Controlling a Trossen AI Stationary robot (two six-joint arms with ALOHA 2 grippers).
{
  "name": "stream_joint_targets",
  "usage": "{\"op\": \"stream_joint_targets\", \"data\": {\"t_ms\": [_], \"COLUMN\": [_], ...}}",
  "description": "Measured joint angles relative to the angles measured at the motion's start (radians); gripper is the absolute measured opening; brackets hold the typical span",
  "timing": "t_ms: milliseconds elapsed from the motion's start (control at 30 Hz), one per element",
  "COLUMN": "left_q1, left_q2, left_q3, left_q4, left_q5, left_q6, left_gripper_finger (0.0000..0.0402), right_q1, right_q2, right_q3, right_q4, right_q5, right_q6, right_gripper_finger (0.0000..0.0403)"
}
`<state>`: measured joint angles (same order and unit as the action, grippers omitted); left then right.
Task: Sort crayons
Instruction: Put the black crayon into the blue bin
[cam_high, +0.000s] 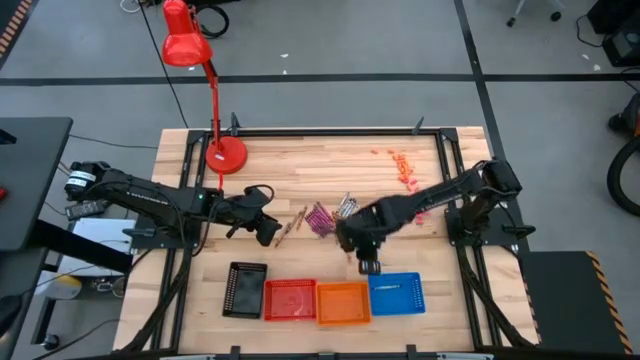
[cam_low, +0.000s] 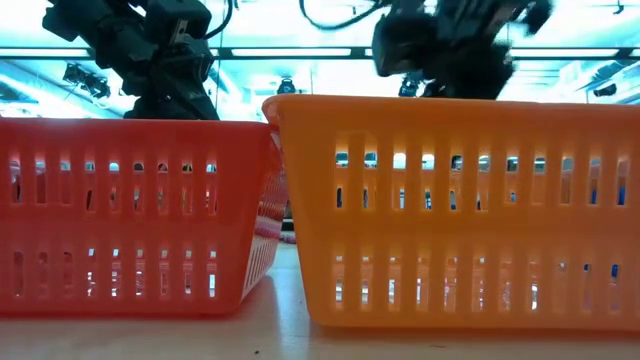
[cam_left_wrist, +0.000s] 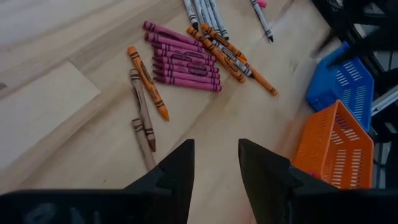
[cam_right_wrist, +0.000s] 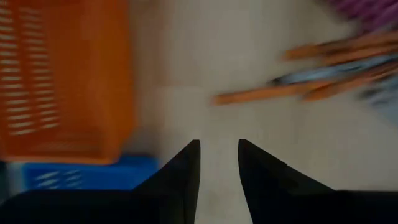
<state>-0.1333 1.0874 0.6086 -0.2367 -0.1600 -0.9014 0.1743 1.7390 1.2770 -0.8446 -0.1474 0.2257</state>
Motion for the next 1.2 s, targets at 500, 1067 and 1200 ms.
{"op": "stream_joint_targets", "data": {"t_ms": [500, 1067, 1200], "left_q1": [0.000, 0.000, 0.000], "left_q2": [0.000, 0.000, 0.000], "left_q3": [0.000, 0.000, 0.000], "left_q4": [-0.001, -0.001, -0.001], "left_q5": [0.007, 0.008, 0.008], "left_q6": [0.007, 0.007, 0.007], "left_gripper_finger": [0.0137, 0.0137, 0.0137], "right_q1": [-0.200, -0.191, -0.190], "right_q2": [0.000, 0.001, -0.005], "right_q3": [-0.082, -0.289, -0.327], "right_q4": [-0.122, -0.017, 0.034], "right_q5": [0.023, 0.095, 0.116], "right_q6": [-0.638, -0.835, -0.831], "right_gripper_finger": [0.0154, 0.0162, 0.0159]}}
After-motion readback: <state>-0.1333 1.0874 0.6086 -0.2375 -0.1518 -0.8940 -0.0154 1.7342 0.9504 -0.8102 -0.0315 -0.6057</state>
